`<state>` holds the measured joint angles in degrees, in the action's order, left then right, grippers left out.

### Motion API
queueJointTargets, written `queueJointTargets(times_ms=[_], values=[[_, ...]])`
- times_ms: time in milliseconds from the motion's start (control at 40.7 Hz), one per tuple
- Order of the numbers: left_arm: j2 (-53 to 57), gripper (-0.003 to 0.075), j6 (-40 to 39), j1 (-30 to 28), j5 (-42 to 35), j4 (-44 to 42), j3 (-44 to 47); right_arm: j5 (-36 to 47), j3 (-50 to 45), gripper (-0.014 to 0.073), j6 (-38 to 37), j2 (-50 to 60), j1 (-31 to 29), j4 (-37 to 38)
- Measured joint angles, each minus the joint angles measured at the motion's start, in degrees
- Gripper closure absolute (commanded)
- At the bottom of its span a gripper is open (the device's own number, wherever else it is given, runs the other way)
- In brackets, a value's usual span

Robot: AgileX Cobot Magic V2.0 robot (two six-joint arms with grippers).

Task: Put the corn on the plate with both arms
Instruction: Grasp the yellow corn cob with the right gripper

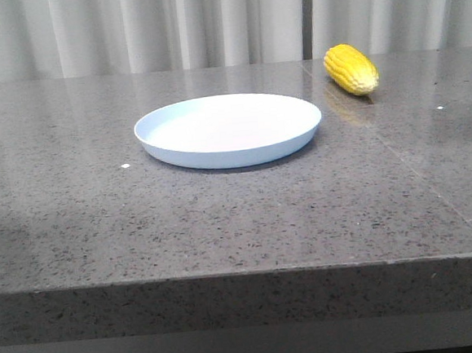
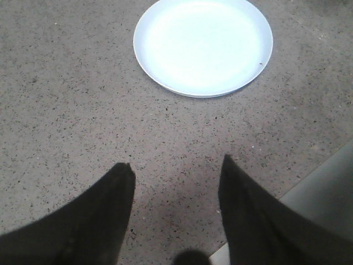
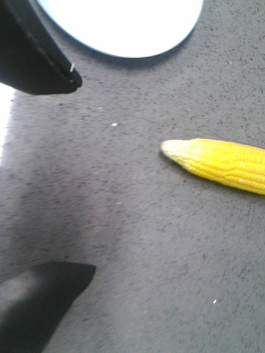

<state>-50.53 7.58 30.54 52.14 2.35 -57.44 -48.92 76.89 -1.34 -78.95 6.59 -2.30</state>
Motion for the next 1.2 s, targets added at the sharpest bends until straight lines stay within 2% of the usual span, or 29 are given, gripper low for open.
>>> queueJointTargets(times_ms=[417,638,835,908,1031,1080,1203], values=[[0.0,0.0365,0.0,0.0,0.0,0.0,0.0,-3.3,26.2,-0.0042,0.1,-26.6,0.8,-0.2],[0.0,0.0365,0.0,0.0,0.0,0.0,0.0,-3.1,34.1,-0.0042,0.1,-36.9,0.8,-0.2],[0.0,0.0365,0.0,0.0,0.0,0.0,0.0,-0.2,36.6,-0.0037,0.1,-43.0,0.8,-0.7],[0.0,0.0365,0.0,0.0,0.0,0.0,0.0,0.7,37.0,0.0037,0.1,-44.5,0.8,-0.8],[0.0,0.0365,0.0,0.0,0.0,0.0,0.0,0.9,37.0,0.0294,0.1,-45.3,0.9,-0.9],[0.0,0.0365,0.0,0.0,0.0,0.0,0.0,1.1,37.0,0.0326,0.1,-45.3,0.9,-0.9],[0.0,0.0365,0.0,0.0,0.0,0.0,0.0,1.1,37.1,0.0313,0.1,-45.3,0.9,-0.9]])
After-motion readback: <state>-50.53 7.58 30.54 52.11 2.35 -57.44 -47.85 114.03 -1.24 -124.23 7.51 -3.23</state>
